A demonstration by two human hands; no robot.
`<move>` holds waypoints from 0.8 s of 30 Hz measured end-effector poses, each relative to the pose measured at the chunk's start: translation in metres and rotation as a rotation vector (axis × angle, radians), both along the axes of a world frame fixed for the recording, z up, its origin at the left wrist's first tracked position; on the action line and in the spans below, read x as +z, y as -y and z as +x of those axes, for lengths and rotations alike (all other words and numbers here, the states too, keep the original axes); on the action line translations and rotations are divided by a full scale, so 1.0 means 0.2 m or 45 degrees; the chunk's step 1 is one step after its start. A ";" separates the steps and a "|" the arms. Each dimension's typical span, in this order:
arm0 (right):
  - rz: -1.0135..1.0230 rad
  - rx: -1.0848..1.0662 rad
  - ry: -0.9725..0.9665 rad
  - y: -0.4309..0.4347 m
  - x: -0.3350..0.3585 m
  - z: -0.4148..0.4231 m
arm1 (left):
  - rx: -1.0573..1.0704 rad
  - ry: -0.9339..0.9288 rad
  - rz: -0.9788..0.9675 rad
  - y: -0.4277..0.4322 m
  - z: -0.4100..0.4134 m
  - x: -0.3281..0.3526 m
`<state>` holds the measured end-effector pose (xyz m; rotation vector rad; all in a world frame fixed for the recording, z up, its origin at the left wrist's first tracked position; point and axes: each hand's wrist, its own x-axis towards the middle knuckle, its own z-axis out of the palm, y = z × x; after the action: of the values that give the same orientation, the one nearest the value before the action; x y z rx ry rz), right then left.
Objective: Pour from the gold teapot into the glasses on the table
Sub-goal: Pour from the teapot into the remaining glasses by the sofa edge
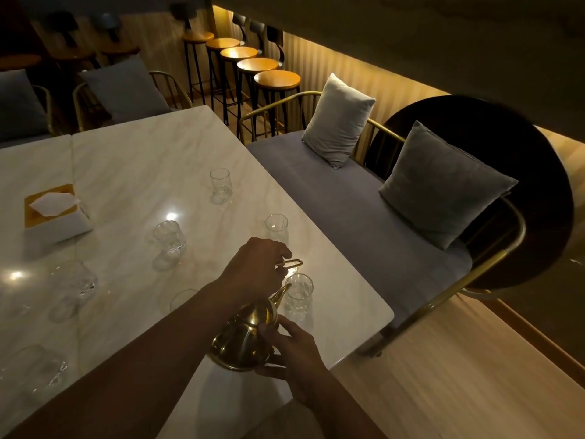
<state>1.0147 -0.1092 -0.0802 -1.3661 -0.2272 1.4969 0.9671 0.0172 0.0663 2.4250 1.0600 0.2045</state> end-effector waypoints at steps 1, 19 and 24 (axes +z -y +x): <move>0.011 0.008 0.007 0.00 0.00 0.00 | 0.004 -0.003 0.000 0.00 -0.01 0.00; 0.017 0.015 0.115 0.00 0.04 0.04 | 0.116 0.040 -0.196 0.02 -0.12 0.03; 0.076 0.075 0.211 -0.02 0.08 0.12 | 0.186 0.050 -0.243 0.04 -0.11 0.08</move>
<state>1.0396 -0.1052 -0.0648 -1.4472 -0.4169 1.4141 0.9446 0.0095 0.0821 2.1686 1.1834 0.1898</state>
